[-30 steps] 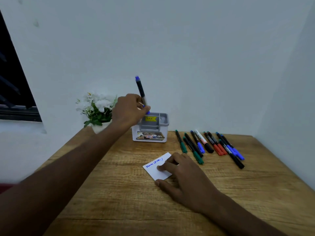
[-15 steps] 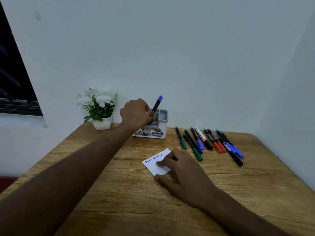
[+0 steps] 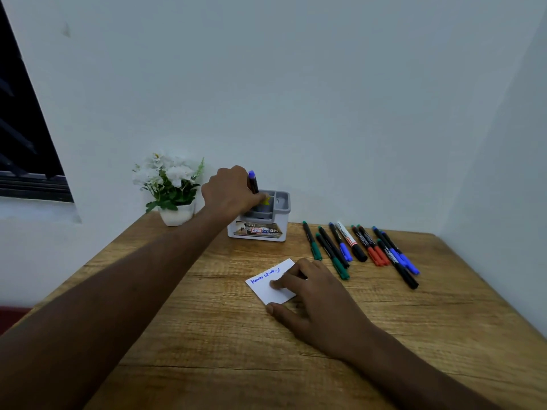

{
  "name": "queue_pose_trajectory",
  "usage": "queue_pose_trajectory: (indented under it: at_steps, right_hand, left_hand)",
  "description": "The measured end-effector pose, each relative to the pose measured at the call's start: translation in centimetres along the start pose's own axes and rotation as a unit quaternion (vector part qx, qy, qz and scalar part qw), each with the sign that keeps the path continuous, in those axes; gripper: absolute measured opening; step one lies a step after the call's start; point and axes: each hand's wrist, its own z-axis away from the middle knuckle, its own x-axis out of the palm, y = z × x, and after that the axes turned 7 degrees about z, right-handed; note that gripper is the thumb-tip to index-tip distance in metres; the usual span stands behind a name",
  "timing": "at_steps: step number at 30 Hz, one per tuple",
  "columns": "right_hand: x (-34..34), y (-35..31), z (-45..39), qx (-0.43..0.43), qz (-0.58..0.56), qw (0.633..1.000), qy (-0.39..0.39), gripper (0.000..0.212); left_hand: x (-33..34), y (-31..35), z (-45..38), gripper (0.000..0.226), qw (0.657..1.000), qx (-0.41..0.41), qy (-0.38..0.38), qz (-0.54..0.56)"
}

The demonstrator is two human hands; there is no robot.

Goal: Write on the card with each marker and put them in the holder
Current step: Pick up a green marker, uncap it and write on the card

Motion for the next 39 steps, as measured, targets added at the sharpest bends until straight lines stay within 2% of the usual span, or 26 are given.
queue_pose_trajectory:
  at_steps: [4, 6, 7, 9, 11, 12, 14, 16, 19, 21, 23, 26, 28, 32, 36, 39]
  right_hand:
    - [0.1, 0.0, -0.1, 0.000, 0.003, 1.000, -0.003, 0.058]
    - [0.0, 0.0, -0.1, -0.001, 0.005, 1.000, -0.003, 0.057]
    - [0.0, 0.0, 0.0, -0.002, 0.007, 1.000, -0.001, 0.057]
    - [0.0, 0.0, 0.0, -0.006, 0.009, 1.000, 0.003, 0.056]
    - [0.2, 0.1, 0.0, -0.007, 0.007, 1.000, 0.012, 0.054]
    - [0.2, 0.1, 0.0, -0.008, 0.006, 1.000, 0.017, 0.054]
    - [0.2, 0.1, 0.0, -0.010, 0.011, 1.000, 0.017, 0.054]
    - [0.1, 0.1, 0.0, -0.013, 0.021, 1.000, 0.003, 0.056]
    - [-0.2, 0.3, -0.1, -0.016, -0.027, 0.999, 0.022, 0.054]
    - [-0.5, 1.3, -0.7, 0.017, -0.067, 0.992, 0.103, 0.042]
    - [-0.9, 2.7, -1.6, 0.049, -0.024, 0.988, 0.145, 0.031]
    - [-0.8, 4.5, -2.6, 0.069, 0.111, 0.986, 0.102, 0.032]
    - [-1.1, 4.5, -2.5, 0.085, 0.151, 0.983, 0.067, 0.036]
    - [-2.3, 3.8, -1.8, 0.119, 0.130, 0.979, 0.107, 0.023]
    - [-2.0, 3.2, -1.9, 0.146, 0.101, 0.981, 0.081, 0.016]
    - [-2.0, 3.0, -2.3, 0.170, 0.105, 0.978, 0.064, 0.032]
  left_hand:
    - [-0.9, -0.2, -0.3, 0.070, 0.997, 0.032, 0.005, 0.066]
    - [-2.1, 0.1, 0.8, 0.076, 0.996, 0.059, 0.044, 0.040]
    - [-2.8, 0.3, 1.8, 0.071, 0.993, 0.087, 0.074, 0.027]
    - [-3.8, 0.2, 4.4, 0.046, 0.976, 0.181, 0.110, 0.046]
    - [-4.0, -0.4, 7.4, 0.019, 0.953, 0.285, 0.061, 0.083]
    - [-3.7, -0.9, 9.0, 0.014, 0.943, 0.317, 0.000, 0.104]
    - [-2.2, -2.2, 11.9, 0.020, 0.920, 0.343, -0.149, 0.115]
    - [-0.5, -3.7, 13.8, 0.027, 0.906, 0.338, -0.231, 0.112]
    - [0.4, -4.9, 14.5, 0.027, 0.905, 0.327, -0.214, 0.170]
    - [0.4, -5.1, 14.3, 0.029, 0.908, 0.316, -0.207, 0.181]
    - [0.4, -5.1, 14.3, 0.032, 0.914, 0.298, -0.204, 0.187]
    - [0.6, -5.0, 14.5, 0.042, 0.922, 0.277, -0.195, 0.187]
    - [0.5, -5.0, 14.6, 0.053, 0.929, 0.254, -0.185, 0.196]
    - [0.2, -4.6, 14.9, 0.061, 0.931, 0.238, -0.180, 0.210]
    - [0.2, -4.1, 15.3, 0.065, 0.930, 0.237, -0.184, 0.213]
    - [0.0, -3.8, 15.7, 0.065, 0.930, 0.241, -0.185, 0.205]
